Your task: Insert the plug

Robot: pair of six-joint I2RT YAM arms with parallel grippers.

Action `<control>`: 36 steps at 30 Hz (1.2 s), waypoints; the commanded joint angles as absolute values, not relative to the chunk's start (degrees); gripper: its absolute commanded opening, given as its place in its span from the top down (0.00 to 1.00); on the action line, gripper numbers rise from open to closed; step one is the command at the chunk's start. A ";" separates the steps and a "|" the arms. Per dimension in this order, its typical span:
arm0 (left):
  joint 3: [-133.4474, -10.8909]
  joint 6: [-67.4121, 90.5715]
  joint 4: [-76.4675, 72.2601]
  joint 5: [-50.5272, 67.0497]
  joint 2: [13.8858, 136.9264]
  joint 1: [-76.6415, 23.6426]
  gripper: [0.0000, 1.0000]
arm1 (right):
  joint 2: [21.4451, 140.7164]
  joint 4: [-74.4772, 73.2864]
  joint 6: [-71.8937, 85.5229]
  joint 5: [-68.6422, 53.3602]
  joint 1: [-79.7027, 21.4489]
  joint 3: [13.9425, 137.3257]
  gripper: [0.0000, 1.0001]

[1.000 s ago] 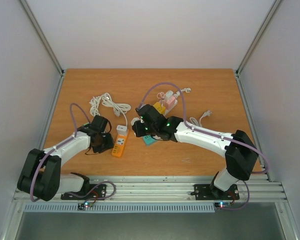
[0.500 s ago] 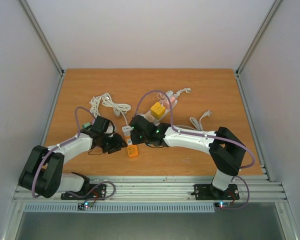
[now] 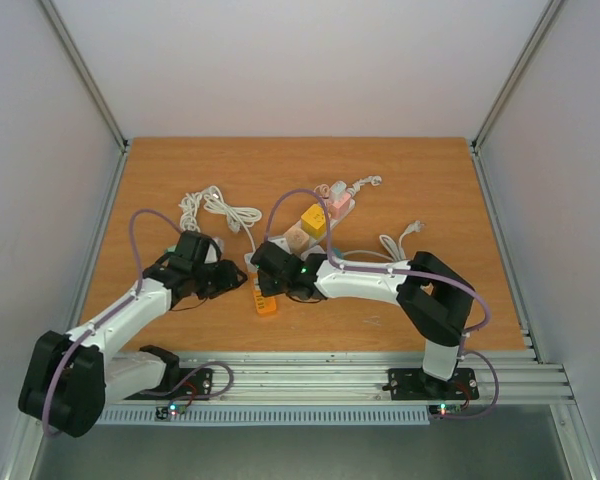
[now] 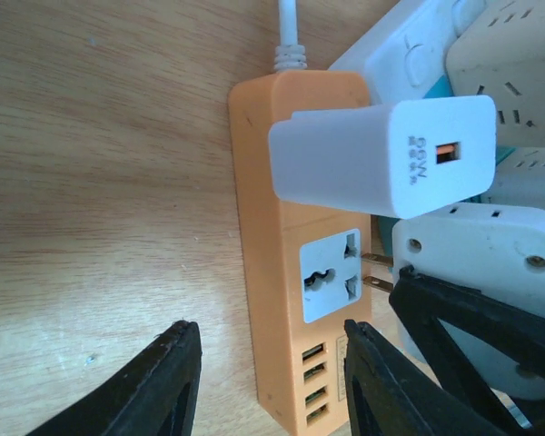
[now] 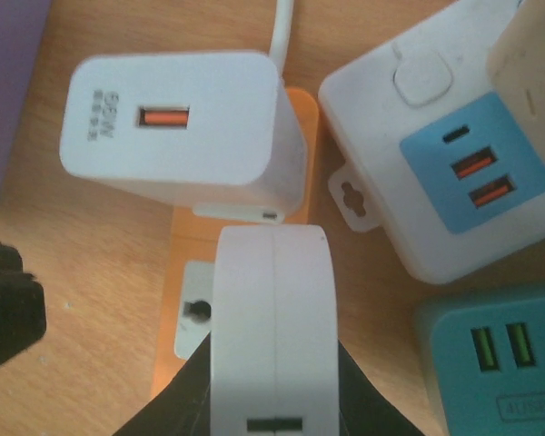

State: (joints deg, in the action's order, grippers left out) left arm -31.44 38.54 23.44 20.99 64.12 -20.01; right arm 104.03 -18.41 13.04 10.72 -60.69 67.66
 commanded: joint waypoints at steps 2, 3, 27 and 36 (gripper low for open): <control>-32.57 37.83 24.94 16.70 61.46 -20.13 0.54 | 105.91 -16.58 14.65 12.65 -61.35 68.69 0.99; -32.75 37.94 25.22 15.84 60.88 -20.13 0.54 | 106.16 -16.72 14.82 12.90 -61.35 68.91 0.99; -34.01 36.31 28.84 9.21 56.24 -19.19 0.51 | 108.97 -25.58 17.22 19.77 -64.51 74.28 0.99; -34.29 35.65 29.23 8.89 56.60 -18.72 0.50 | 112.70 -25.64 18.40 20.87 -64.49 76.46 0.99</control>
State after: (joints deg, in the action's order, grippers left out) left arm -32.25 36.80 29.45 9.82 56.51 -19.16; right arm 110.48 -24.14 16.82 18.59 -64.10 75.13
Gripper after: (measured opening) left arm 0.494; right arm 0.186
